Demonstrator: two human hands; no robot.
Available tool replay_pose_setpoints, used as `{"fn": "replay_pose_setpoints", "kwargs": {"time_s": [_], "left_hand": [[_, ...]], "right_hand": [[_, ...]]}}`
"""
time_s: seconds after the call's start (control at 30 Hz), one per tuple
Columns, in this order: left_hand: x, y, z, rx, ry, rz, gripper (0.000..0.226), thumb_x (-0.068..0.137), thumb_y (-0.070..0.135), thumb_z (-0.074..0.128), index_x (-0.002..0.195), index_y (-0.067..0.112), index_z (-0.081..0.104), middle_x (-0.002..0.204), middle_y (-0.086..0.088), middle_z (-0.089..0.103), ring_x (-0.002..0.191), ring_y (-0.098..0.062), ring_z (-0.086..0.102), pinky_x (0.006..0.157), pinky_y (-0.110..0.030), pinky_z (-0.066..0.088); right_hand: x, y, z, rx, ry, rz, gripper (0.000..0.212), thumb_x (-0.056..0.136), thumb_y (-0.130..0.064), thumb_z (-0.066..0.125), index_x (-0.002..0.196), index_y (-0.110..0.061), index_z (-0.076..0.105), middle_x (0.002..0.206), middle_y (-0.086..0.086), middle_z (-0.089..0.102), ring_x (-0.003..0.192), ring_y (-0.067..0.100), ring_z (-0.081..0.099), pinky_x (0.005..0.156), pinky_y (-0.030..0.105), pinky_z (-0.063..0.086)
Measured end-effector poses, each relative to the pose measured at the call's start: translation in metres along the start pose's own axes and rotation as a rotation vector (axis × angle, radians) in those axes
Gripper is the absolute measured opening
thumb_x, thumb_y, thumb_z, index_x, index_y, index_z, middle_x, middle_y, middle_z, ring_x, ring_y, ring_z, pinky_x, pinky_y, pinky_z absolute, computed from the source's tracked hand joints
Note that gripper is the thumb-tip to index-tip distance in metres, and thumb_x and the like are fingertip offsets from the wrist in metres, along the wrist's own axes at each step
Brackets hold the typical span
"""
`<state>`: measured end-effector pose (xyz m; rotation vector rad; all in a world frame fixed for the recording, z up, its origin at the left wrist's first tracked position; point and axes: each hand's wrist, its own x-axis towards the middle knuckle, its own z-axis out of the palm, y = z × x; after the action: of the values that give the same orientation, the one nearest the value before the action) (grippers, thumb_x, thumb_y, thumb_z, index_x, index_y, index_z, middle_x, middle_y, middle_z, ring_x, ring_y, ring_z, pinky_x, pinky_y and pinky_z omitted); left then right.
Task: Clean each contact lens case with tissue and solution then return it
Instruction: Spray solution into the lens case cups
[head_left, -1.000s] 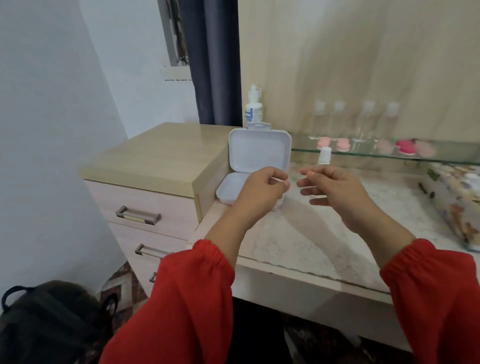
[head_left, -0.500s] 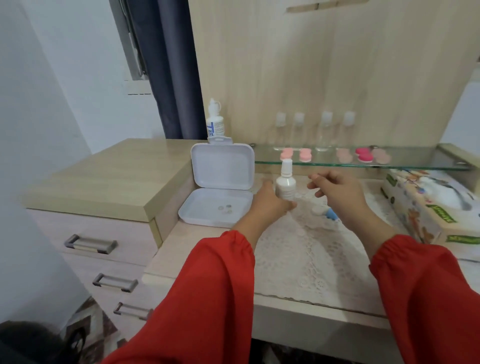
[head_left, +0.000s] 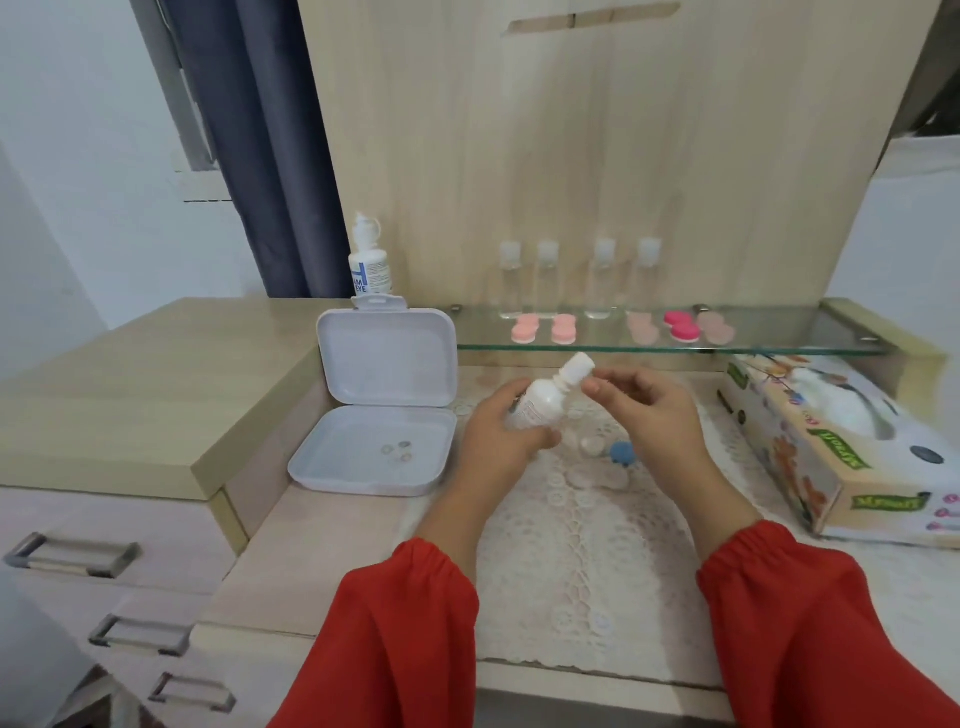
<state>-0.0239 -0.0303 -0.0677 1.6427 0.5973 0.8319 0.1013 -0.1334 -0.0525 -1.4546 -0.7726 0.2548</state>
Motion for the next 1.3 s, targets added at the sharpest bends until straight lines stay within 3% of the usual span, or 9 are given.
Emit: {"fn": "replay_pose_setpoints", "kwargs": {"time_s": [0.17,0.3,0.37,0.47,0.57,0.7,0.8,1.1,1.3], "left_hand": [[0.001,0.005,-0.003,-0.028,-0.055,-0.033,0.063,0.067,-0.007,0.071,0.099,0.047,0.065,0.121,-0.002,0.051,0.101,-0.02,0.06,0.075,-0.033,0.058],[0.002,0.004,-0.003,-0.044,-0.041,-0.057,0.064,0.066,-0.009,0.07,0.105,0.042,0.068,0.119,0.002,0.051,0.101,-0.021,0.06,0.074,-0.033,0.059],[0.003,0.002,-0.003,-0.041,-0.031,-0.058,0.065,0.065,-0.009,0.071,0.108,0.04,0.069,0.117,0.003,0.051,0.101,-0.022,0.06,0.074,-0.035,0.059],[0.003,0.001,-0.002,-0.028,-0.016,-0.049,0.065,0.064,-0.009,0.07,0.107,0.04,0.069,0.116,0.003,0.051,0.101,-0.022,0.06,0.073,-0.033,0.059],[0.003,0.001,-0.002,-0.037,-0.007,-0.054,0.066,0.064,-0.01,0.07,0.106,0.041,0.068,0.115,0.004,0.05,0.1,-0.021,0.059,0.073,-0.034,0.059],[0.001,0.001,0.001,-0.013,-0.027,-0.058,0.065,0.066,-0.01,0.069,0.111,0.037,0.068,0.116,-0.001,0.048,0.103,-0.021,0.057,0.076,-0.036,0.059],[0.0,0.001,0.0,-0.017,-0.05,-0.055,0.063,0.066,-0.006,0.073,0.115,0.033,0.067,0.118,0.0,0.052,0.102,-0.021,0.06,0.076,-0.037,0.059],[0.004,0.008,-0.005,-0.513,-0.037,-0.279,0.018,0.09,0.023,0.061,0.104,0.016,0.051,0.082,-0.012,0.062,0.048,-0.011,0.046,0.04,-0.02,0.033],[0.007,0.005,-0.013,-0.759,0.073,-0.385,0.04,0.088,0.023,0.062,0.124,0.007,0.053,0.078,-0.009,0.059,0.04,-0.009,0.04,0.033,-0.017,0.027]], "right_hand": [[-0.001,-0.005,-0.005,0.054,-0.022,0.028,0.026,0.073,-0.04,0.074,0.083,-0.016,0.071,0.063,-0.003,0.057,0.053,0.009,0.048,0.057,0.025,0.042],[0.003,-0.004,-0.011,0.11,-0.098,0.015,0.018,0.083,-0.008,0.07,0.097,-0.02,0.071,0.084,0.001,0.069,0.067,0.012,0.057,0.06,0.023,0.047],[0.004,-0.003,-0.012,0.108,-0.108,0.013,0.02,0.086,-0.012,0.069,0.104,-0.019,0.069,0.095,0.006,0.07,0.072,0.013,0.063,0.061,0.027,0.05],[0.002,-0.003,-0.011,0.044,-0.106,0.027,0.007,0.087,-0.015,0.069,0.093,-0.016,0.071,0.085,0.009,0.069,0.067,0.013,0.062,0.061,0.029,0.049],[0.001,-0.001,-0.011,0.049,-0.123,0.009,0.023,0.085,-0.002,0.066,0.099,-0.021,0.068,0.097,0.002,0.069,0.078,0.011,0.063,0.069,0.026,0.052],[-0.001,0.0,-0.009,0.017,-0.068,0.079,0.011,0.085,-0.023,0.071,0.086,-0.015,0.064,0.075,0.004,0.064,0.062,0.014,0.061,0.063,0.031,0.053],[0.002,-0.001,-0.011,0.086,-0.075,0.048,0.004,0.087,-0.008,0.067,0.088,-0.012,0.066,0.08,0.004,0.068,0.07,0.013,0.064,0.066,0.026,0.053],[0.008,0.002,-0.019,0.385,-0.044,-0.068,0.034,0.089,0.01,0.054,0.105,-0.018,0.064,0.097,-0.002,0.067,0.093,0.012,0.063,0.083,0.025,0.054],[0.012,0.017,-0.022,-0.343,0.111,0.042,0.034,0.09,-0.001,0.058,0.118,-0.019,0.06,0.1,-0.005,0.06,0.094,0.012,0.058,0.072,0.012,0.041]]}}
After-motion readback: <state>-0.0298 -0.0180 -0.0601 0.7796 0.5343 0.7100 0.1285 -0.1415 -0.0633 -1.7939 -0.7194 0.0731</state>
